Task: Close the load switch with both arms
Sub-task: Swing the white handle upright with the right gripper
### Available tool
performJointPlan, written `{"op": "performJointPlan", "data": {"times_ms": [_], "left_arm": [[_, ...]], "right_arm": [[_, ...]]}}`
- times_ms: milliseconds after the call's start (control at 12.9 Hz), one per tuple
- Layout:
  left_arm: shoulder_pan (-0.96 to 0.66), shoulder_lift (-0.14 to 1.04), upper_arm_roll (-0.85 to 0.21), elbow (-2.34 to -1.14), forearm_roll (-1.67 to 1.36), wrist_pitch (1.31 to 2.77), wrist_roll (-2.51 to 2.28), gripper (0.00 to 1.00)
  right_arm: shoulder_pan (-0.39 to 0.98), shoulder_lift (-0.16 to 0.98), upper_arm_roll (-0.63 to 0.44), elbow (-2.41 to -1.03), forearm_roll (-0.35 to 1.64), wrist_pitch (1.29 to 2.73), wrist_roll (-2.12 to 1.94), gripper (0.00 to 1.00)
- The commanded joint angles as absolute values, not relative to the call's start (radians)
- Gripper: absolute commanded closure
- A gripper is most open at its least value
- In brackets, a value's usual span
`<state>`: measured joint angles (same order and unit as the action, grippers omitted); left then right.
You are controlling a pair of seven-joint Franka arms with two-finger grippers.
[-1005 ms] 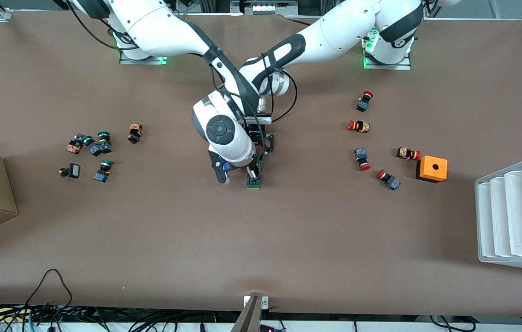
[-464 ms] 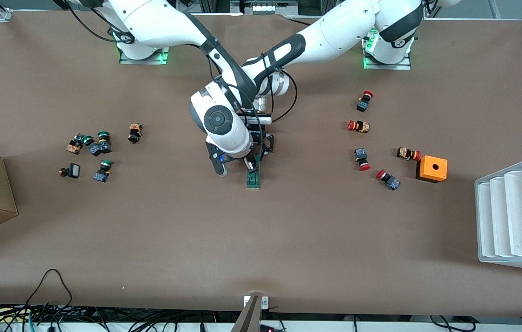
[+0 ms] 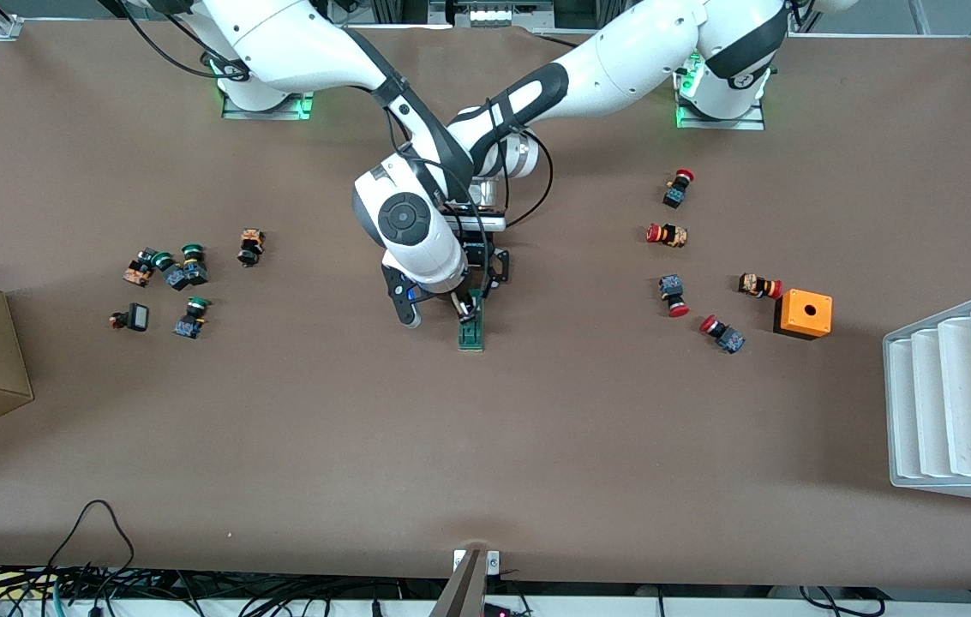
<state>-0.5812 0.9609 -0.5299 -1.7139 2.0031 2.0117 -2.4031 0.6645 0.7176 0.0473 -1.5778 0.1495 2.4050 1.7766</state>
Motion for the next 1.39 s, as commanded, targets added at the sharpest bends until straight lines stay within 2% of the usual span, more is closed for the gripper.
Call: {"op": "performJointPlan", "data": {"times_ms": [0, 386, 850, 1159, 1314], "left_arm": [[-0.581, 1.014, -0.503, -1.652, 2.051, 2.071, -2.444, 0.78], [-0.580, 1.014, -0.503, -1.654, 2.068, 2.071, -2.480, 0.78], [-0.580, 1.014, -0.503, -1.654, 2.068, 2.071, -2.496, 0.78], [-0.580, 1.014, -0.503, -1.654, 2.074, 2.072, -2.496, 0.78], [-0.580, 1.014, -0.503, -1.654, 2.079, 2.075, -2.496, 0.89]], "right_arm": [[0.658, 0.713, 0.061, -1.594, 0.124, 2.437, 1.804, 0.44], [0.660, 0.733, 0.074, -1.594, 0.104, 2.474, 1.807, 0.44], [0.657, 0.732, 0.074, -1.585, 0.104, 2.476, 1.795, 0.59], [0.641, 0.729, 0.074, -1.549, 0.103, 2.467, 1.790, 0.63], [0.635, 0.729, 0.074, -1.536, 0.104, 2.453, 1.790, 0.64]]}}
